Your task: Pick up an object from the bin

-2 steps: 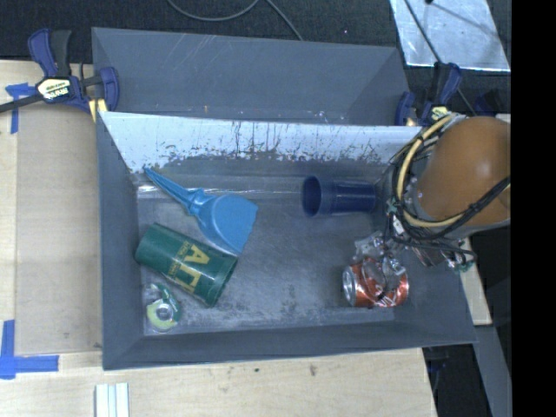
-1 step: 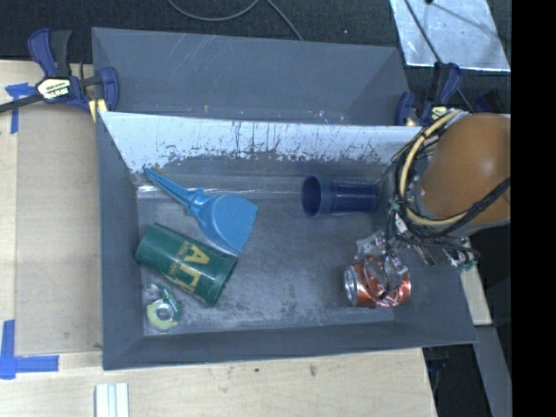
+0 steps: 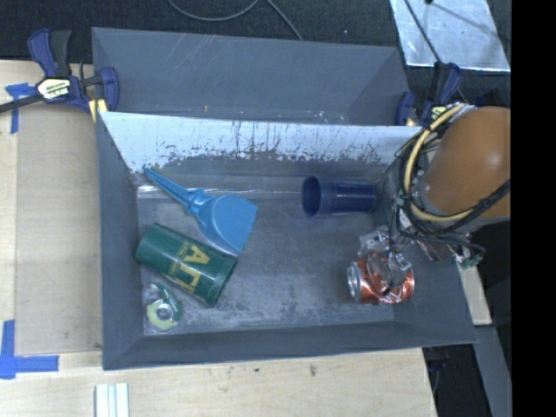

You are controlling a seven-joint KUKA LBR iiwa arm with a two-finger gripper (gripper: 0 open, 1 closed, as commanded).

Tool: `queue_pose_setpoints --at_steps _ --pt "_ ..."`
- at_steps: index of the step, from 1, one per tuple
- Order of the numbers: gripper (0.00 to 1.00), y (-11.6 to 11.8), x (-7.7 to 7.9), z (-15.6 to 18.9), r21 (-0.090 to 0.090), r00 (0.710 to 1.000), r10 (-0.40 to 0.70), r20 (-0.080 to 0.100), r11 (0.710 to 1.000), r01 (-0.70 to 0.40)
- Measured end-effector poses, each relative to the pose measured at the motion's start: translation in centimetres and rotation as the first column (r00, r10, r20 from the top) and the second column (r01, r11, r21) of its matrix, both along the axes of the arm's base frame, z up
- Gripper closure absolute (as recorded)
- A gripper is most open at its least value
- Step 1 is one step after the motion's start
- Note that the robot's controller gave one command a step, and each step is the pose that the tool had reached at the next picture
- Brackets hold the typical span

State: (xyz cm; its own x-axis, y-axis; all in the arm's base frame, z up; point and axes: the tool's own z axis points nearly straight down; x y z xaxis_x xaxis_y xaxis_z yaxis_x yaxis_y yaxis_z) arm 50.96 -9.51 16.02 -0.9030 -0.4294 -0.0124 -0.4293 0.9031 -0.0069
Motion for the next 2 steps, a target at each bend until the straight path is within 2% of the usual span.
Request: queue_pose_setpoints --at_steps 2 --pt "1.0 -0.02 0.09 2.14 -0.001 1.0 0.0 0.003 1.0 0.0"
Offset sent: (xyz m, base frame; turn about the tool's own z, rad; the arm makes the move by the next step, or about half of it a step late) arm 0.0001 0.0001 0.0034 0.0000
